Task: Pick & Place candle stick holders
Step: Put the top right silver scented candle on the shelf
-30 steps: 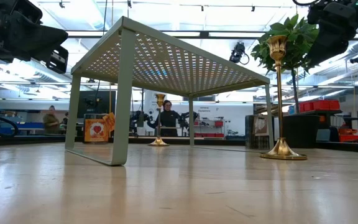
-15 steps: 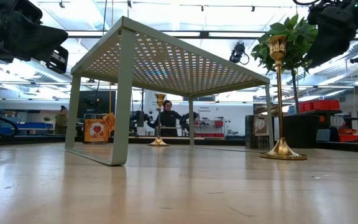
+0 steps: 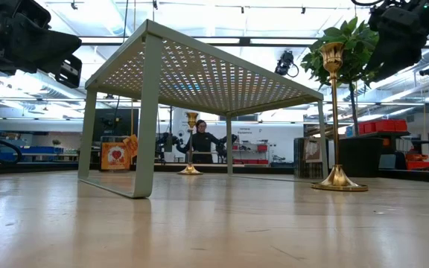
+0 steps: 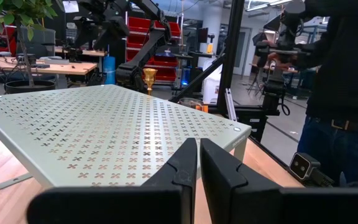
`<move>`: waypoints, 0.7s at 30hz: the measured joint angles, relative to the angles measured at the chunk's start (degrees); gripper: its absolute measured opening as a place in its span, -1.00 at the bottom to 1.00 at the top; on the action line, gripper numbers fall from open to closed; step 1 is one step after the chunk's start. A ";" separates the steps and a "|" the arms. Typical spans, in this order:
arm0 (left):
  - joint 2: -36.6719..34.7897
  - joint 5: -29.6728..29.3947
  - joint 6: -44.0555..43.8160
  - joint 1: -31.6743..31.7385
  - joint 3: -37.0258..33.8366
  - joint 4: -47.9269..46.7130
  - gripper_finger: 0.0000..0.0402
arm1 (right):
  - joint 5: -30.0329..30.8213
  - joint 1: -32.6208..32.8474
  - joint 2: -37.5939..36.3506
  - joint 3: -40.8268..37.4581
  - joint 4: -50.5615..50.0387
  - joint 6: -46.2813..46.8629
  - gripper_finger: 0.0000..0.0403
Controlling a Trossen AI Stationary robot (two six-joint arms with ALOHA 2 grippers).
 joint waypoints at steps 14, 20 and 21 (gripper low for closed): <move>0.01 0.01 0.02 -0.01 0.01 0.00 -0.87 | 0.99 0.02 0.02 0.00 -0.52 -1.77 0.98; 0.01 0.01 -0.01 0.01 -0.01 0.02 -0.87 | 0.71 0.02 0.00 0.00 -0.17 0.08 0.98; -0.01 0.01 0.01 0.01 -0.01 0.02 -0.87 | 0.63 0.02 0.02 0.00 -0.19 1.22 0.98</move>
